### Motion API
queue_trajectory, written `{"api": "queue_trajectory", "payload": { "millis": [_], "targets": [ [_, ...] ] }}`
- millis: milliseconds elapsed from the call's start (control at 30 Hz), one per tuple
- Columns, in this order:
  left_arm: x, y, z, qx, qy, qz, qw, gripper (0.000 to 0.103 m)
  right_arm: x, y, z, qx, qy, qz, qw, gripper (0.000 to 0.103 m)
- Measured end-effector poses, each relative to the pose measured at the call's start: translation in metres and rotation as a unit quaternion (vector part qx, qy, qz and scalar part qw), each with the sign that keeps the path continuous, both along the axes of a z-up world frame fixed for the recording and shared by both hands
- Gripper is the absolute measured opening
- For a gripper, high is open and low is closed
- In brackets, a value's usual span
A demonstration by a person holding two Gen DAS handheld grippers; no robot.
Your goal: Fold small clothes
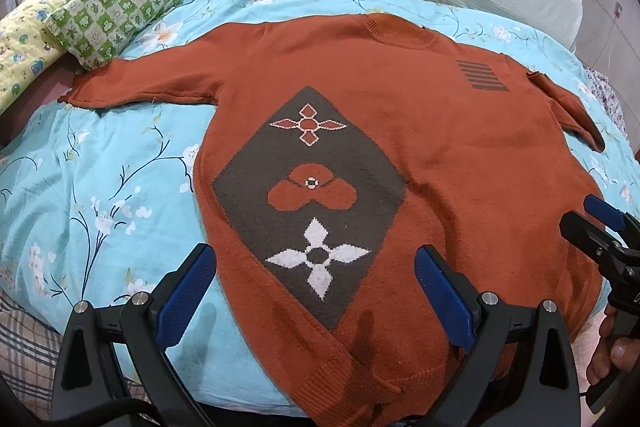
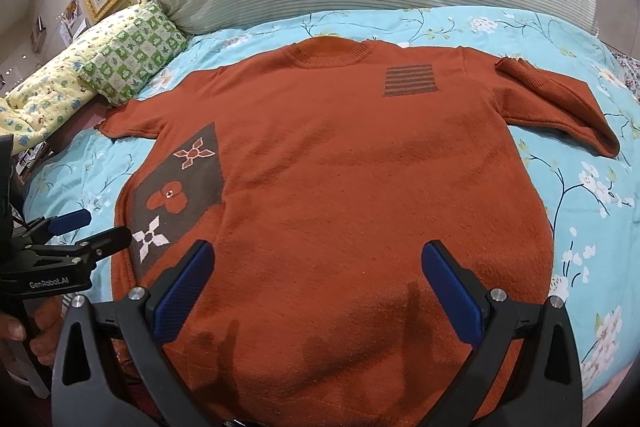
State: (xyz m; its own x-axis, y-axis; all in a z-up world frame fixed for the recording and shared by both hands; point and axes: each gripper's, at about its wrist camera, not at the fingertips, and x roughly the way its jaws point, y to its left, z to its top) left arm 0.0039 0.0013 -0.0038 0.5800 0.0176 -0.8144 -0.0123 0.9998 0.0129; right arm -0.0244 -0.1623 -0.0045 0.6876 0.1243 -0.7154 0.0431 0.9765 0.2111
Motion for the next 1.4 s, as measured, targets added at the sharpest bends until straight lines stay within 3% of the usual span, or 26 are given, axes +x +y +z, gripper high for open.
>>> {"api": "queue_trajectory", "payload": {
  "millis": [867, 1400],
  "targets": [
    [0.003, -0.001, -0.001, -0.001, 0.030, 0.000, 0.9995, 0.100, 0.000, 0.005, 0.003, 0.003, 0.014, 0.002, 1.000, 0.103],
    [0.012, -0.005, -0.003, -0.007, 0.019, -0.011, 0.9997, 0.100, 0.004, -0.002, -0.002, 0.005, 0.001, -0.004, 1.000, 0.103]
  ]
}}
